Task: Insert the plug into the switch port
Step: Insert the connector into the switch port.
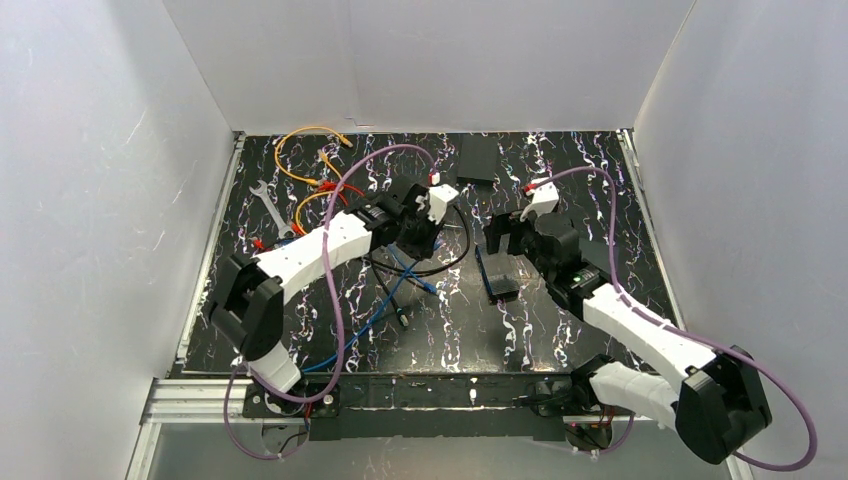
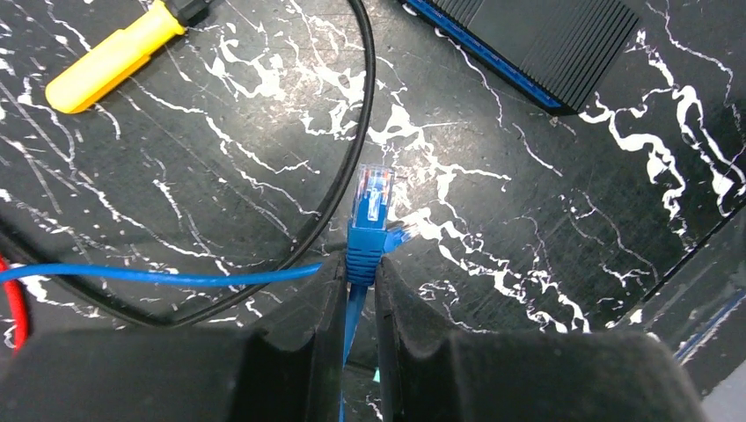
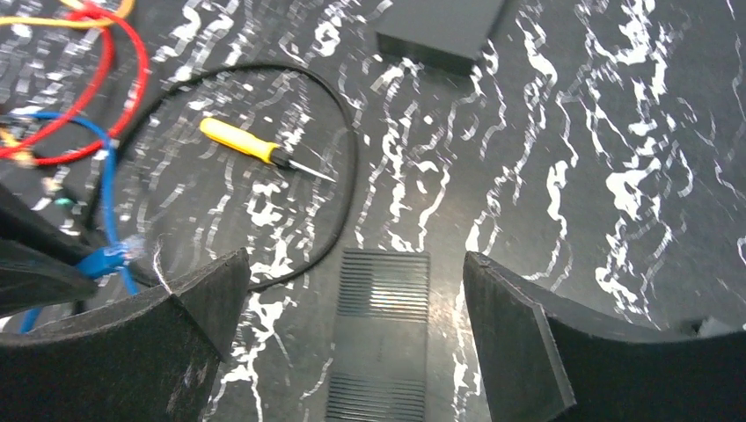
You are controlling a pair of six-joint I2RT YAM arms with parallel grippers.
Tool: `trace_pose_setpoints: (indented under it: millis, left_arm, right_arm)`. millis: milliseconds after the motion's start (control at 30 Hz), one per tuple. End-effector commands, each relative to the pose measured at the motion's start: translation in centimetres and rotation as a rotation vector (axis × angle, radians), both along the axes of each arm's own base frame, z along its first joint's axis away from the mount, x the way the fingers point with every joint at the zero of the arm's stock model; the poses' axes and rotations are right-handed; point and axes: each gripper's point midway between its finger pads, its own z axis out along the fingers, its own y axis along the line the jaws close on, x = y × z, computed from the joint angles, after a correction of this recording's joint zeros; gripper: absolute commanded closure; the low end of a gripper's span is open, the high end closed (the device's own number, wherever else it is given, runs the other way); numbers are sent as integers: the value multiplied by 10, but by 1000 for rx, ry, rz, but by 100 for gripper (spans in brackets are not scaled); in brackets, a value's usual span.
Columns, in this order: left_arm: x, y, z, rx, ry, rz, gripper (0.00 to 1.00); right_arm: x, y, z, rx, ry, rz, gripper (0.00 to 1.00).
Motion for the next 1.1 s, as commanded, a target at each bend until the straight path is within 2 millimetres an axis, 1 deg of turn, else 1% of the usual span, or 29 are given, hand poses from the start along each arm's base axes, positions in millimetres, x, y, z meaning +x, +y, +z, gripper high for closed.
trace_pose_setpoints:
  millis: [0,100,233,367,467,500,533,667,733,800,867,967,1033,1067]
  left_arm:
    - [-12,-12,-3,-5,107,3,100]
    - [-12,-17,-13,22,108,0,100]
    - [-11,-17,-29,54,79,-3,100]
    - [-10,-20,-37,52,48,-25,100]
    - [-17,-26,-42,61,39,-50,100]
    - [-20,-27,-45,75,25,-81,100]
    - [-23,-29,-47,80,19,-95,100]
    - [-31,-34,-56,81,8,-136,100]
    - [-32,-37,-59,75,6,-155,100]
    - [-32,-38,-61,75,3,-166,100]
    - [-32,-39,-62,73,-4,-171,100]
    - [-30,-41,-61,61,-13,-167,100]
    - [-30,-43,-60,56,-13,-169,100]
    - [-30,-44,-60,57,-12,-171,100]
  right_arm:
    - [16,-21,-11,-43,49,-134,1]
    - [21,-25,-28,-68,124,-145,1]
    - [25,-31,-53,-76,236,-159,1]
    - [27,-31,-77,-6,359,-129,1]
    - [27,-31,-95,55,456,-113,2]
    - [25,-33,-101,58,492,-120,2]
    - [21,-29,-106,72,525,-96,3]
    - [12,-19,-118,105,583,-47,9]
    - [12,-18,-126,104,607,-42,11]
    - [12,-17,-131,99,622,-29,16]
    - [14,-16,-135,97,633,-17,20]
    - [14,-15,-144,80,659,9,22]
    - [10,-10,-149,91,683,49,24]
    - [4,-5,-152,105,705,81,26]
